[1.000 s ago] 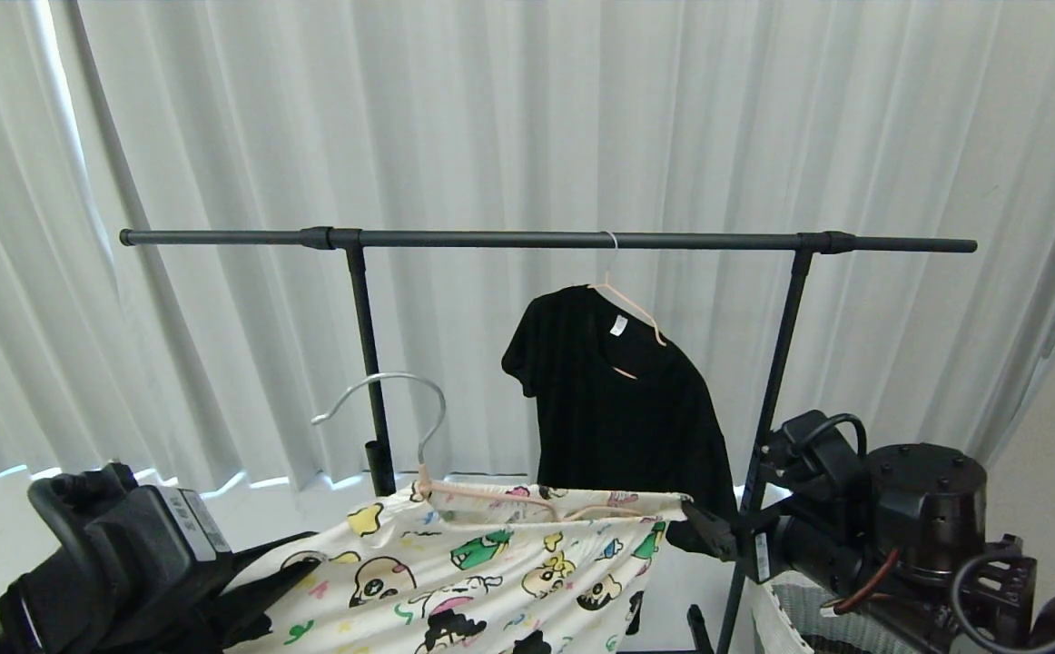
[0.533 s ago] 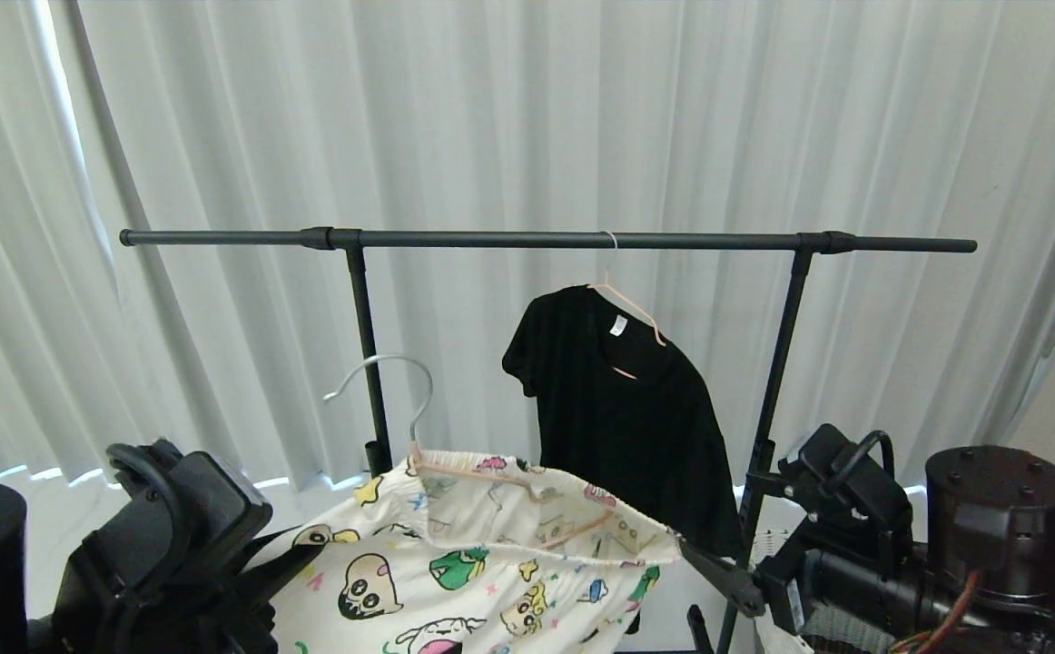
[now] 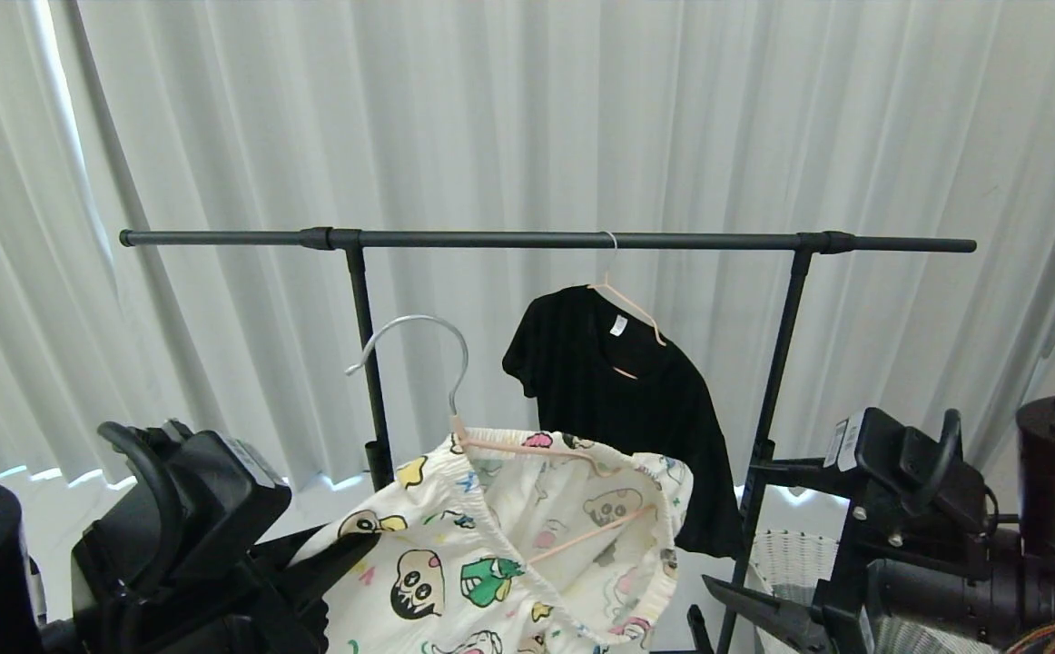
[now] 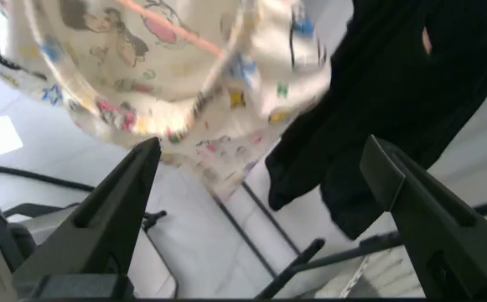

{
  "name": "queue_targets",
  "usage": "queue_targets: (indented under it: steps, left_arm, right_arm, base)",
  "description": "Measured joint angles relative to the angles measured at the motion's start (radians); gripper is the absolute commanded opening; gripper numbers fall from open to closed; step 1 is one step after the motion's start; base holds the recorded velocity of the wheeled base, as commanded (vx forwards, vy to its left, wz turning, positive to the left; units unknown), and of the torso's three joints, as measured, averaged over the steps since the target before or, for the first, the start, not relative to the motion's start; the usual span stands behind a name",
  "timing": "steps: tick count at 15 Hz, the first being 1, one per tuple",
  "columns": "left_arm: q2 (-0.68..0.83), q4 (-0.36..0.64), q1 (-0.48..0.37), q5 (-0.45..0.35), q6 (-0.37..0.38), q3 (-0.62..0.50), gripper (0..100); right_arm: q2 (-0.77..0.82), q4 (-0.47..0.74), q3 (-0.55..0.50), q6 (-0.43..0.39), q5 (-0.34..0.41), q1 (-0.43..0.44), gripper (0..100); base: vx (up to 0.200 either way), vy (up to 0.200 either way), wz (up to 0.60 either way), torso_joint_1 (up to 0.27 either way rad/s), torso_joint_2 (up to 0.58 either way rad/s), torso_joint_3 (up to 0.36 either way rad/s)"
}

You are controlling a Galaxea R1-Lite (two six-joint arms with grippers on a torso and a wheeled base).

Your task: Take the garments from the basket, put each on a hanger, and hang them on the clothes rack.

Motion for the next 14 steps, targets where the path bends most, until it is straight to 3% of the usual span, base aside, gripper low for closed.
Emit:
queue_targets:
  steps: [5,8,14]
  left_arm:
    - [0.001,-0.017,-0.206,-0.001,0.004,0.047,0]
    - [0.001,-0.08,-0.257,-0.002,0.03,0.065,0]
    - [-0.001,-0.088,-0.278,-0.001,0.061,0.066,0]
  right_arm:
    - [-0.016,0.26,-0.152,-0.163,0.172,0.026,100]
    - [-0.007,0.447,-0.245,-0.177,0.189,0.129,100]
    - [0.103,0.537,-0.39,-0.175,0.191,0.184,100]
  base:
    - [0.0,0.0,0.0,0.0,0.0,0.0]
    - [0.0,0.0,0.0,0.0,0.0,0.0]
    - [0.0,0.0,0.0,0.0,0.0,0.0]
